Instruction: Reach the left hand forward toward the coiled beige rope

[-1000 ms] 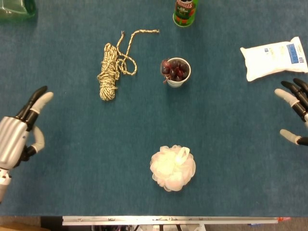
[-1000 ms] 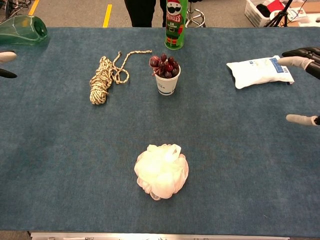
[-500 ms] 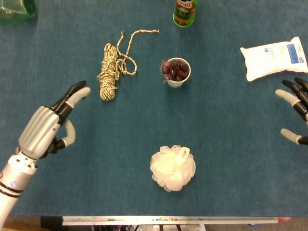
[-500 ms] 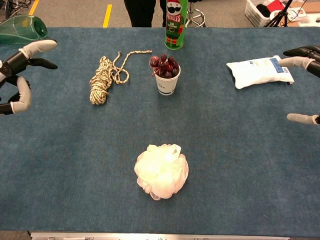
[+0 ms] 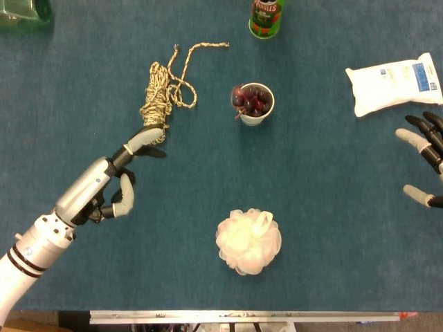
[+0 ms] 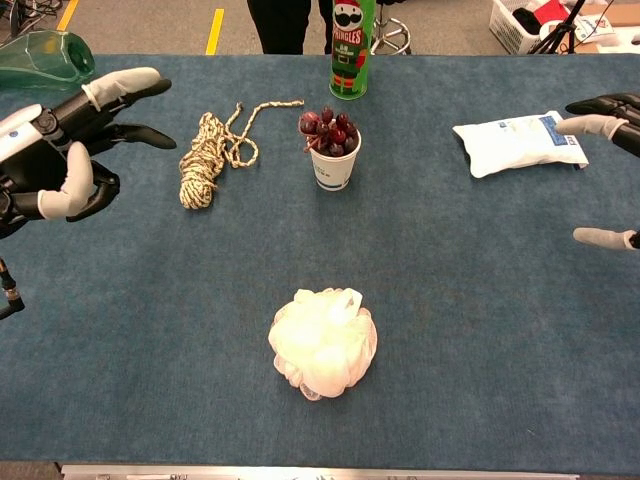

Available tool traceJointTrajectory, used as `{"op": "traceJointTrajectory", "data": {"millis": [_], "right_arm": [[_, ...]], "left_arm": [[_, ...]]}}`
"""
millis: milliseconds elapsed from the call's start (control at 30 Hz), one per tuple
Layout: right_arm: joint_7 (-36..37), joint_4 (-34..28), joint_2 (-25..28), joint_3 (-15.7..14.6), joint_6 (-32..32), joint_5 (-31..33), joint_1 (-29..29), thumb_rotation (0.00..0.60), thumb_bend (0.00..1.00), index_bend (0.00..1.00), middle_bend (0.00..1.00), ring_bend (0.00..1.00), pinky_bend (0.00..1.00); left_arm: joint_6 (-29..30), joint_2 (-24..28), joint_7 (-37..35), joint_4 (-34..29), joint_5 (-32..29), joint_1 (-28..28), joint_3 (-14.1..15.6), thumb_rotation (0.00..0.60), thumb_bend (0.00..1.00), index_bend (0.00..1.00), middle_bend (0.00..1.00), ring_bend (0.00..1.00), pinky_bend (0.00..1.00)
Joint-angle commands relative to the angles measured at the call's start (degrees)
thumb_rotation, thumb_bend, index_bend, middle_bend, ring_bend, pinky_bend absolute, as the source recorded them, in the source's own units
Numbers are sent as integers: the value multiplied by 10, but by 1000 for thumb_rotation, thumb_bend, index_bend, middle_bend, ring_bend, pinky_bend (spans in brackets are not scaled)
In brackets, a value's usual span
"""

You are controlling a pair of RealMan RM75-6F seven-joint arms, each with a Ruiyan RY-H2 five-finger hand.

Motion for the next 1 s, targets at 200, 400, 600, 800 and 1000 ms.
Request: {"op": "traceJointTrajectory", "data": {"millis": [200, 400, 600, 800, 1000], "right_arm": [[-2, 1, -1, -1, -2, 0, 0, 600, 0, 215, 139, 77, 239], [-4, 1, -2, -1, -5, 1, 1, 600, 0, 215, 142, 77, 238], [-4, 1, -2, -1, -5, 1, 1, 600, 0, 216, 143, 77, 238], [-3, 1, -1, -1, -4, 1, 1, 600, 0, 216, 143, 77, 238], [-3, 1, -1, -1, -5, 1, 1, 600, 0, 216, 142, 77, 239]], "left_arm": [[36, 20, -127, -1, 55, -30, 51, 600, 914, 21, 0, 222, 881], [63, 28, -186, 3, 81, -42, 75, 600, 914, 21, 0, 222, 881], [73, 30, -195, 10, 90, -49, 88, 600, 925, 43, 0, 227, 881], [75, 26, -192, 13, 85, -53, 94, 600, 924, 53, 0, 229, 881], [74, 26, -185, 12, 82, -58, 99, 600, 926, 65, 0, 251, 881]]}}
